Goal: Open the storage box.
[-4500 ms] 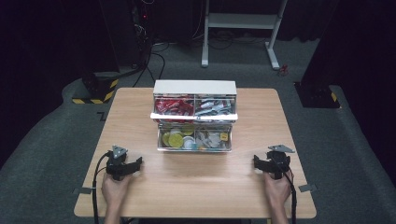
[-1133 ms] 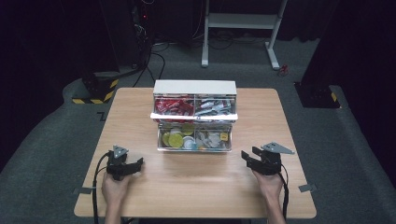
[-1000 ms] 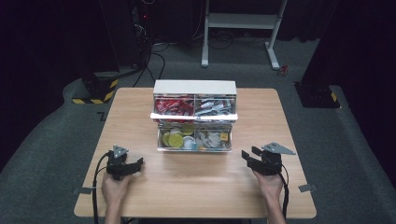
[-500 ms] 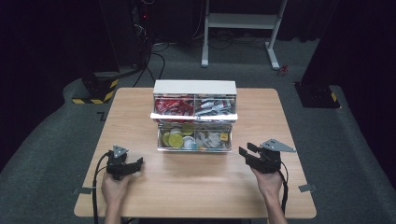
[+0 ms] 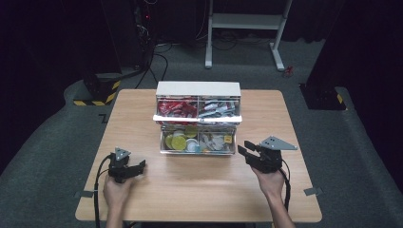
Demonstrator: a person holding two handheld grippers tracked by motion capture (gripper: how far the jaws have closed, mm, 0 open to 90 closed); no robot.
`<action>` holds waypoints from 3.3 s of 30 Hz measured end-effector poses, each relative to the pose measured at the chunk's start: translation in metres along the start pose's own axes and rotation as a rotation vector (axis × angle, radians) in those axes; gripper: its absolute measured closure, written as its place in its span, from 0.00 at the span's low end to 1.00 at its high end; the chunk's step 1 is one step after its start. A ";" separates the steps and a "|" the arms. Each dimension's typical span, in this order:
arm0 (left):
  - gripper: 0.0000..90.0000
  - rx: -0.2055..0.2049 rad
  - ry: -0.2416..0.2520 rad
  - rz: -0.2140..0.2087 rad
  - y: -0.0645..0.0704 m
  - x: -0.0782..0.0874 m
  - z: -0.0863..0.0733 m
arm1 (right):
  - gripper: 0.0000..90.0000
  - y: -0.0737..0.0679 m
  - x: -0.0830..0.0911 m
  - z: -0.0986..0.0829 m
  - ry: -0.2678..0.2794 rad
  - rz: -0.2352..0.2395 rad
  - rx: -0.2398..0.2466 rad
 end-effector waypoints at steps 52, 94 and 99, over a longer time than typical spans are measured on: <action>0.25 0.005 0.002 0.005 0.000 0.000 0.000 | 0.58 -0.034 -0.015 0.074 0.020 0.145 0.134; 0.24 0.008 0.006 0.009 0.001 0.000 0.000 | 0.60 -0.040 -0.024 0.123 0.057 0.039 0.178; 0.24 0.006 0.005 0.009 0.001 0.000 0.000 | 0.60 -0.038 -0.027 0.130 0.058 0.025 0.179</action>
Point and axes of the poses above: each handheld gripper's, and its own axes: x roughly backward along the jaws, z roughly out of its top, y roughly to its right, the point moved 3 cm from there along -x, roughly forward along the jaws, and after that the axes turned 4 degrees about -z, right-handed, at the moved point
